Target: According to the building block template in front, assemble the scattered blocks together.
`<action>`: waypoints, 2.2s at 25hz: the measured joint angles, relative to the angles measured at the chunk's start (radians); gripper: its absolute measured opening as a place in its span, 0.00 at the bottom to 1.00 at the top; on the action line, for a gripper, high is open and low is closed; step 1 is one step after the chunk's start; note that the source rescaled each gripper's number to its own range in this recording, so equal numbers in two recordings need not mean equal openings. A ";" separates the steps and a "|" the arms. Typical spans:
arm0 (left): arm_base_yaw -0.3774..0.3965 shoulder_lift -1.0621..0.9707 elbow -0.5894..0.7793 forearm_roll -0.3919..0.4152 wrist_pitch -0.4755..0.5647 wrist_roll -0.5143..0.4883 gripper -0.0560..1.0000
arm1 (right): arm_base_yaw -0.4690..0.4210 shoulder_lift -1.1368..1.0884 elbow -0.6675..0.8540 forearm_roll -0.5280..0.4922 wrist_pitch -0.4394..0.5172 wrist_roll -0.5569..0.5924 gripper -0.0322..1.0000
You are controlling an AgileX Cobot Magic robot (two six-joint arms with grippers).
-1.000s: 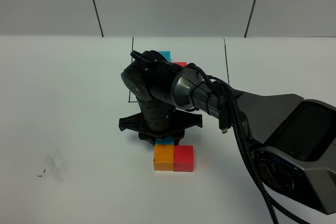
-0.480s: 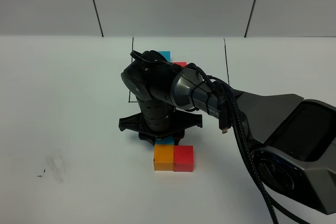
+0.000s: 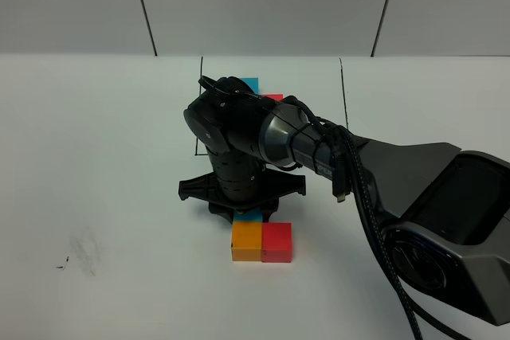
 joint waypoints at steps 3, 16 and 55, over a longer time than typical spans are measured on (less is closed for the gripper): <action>0.000 0.000 0.000 0.000 0.000 0.000 0.65 | 0.000 0.000 0.000 0.004 0.000 -0.006 0.03; 0.000 0.000 0.000 0.000 0.000 0.000 0.65 | 0.000 0.012 -0.038 0.011 -0.001 -0.014 0.12; 0.000 0.000 0.000 0.000 0.000 0.002 0.65 | -0.289 -0.351 -0.403 -0.314 -0.001 -0.481 0.83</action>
